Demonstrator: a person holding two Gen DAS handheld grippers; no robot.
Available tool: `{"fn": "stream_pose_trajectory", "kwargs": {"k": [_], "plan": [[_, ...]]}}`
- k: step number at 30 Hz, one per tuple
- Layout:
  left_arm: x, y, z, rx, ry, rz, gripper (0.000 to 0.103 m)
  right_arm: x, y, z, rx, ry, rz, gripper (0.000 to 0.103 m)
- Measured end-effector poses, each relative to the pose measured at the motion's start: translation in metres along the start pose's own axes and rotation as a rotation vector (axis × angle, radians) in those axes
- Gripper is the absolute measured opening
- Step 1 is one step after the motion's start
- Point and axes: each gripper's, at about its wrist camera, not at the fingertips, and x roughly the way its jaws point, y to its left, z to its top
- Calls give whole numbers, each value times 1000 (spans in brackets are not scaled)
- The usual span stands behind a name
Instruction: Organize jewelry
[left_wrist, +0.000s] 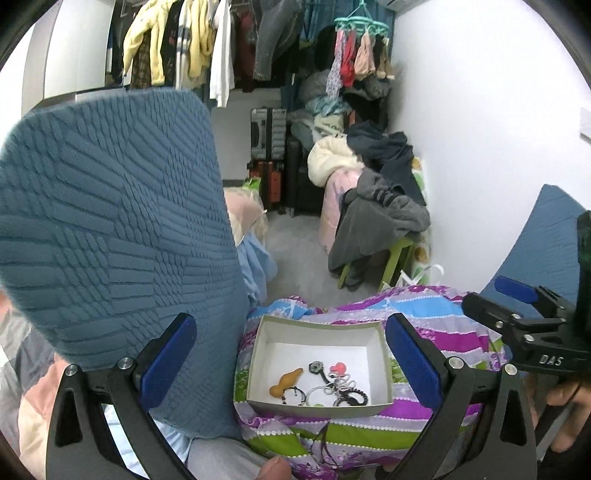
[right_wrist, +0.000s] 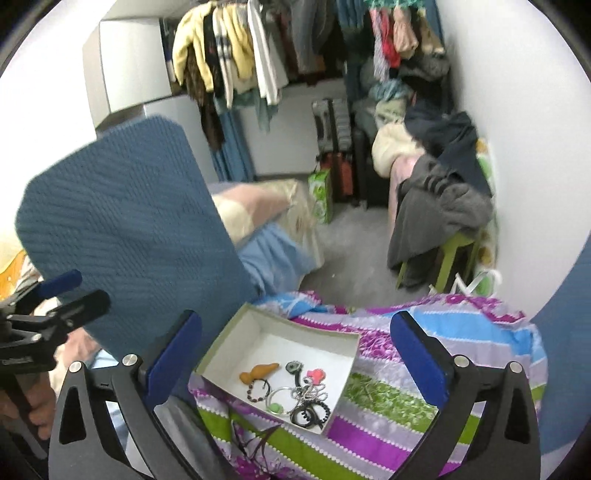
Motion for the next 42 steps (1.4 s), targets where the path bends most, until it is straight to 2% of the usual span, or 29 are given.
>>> {"fn": "stream_pose_trajectory", "kwargs": {"k": [5,12,23,35,42], "plan": [[-31,-9,-2,-2,-39,-4,102,-36,2,-13,-5,-38,-26,103],[-52,-22,-18,10,-28,-20,102,-62,6,-39,3,-59,-51,103],[-29,-35,-60,73,45,-69,102,-59,11,-87,61,-61,-87,103],[1,-22,-98,59,69,-57,102,-48,4,-123,65,-67,-102,103],[13,-11,-117,34,103,-59,102,-41,7,-129,48,-44,-108,103]]}}
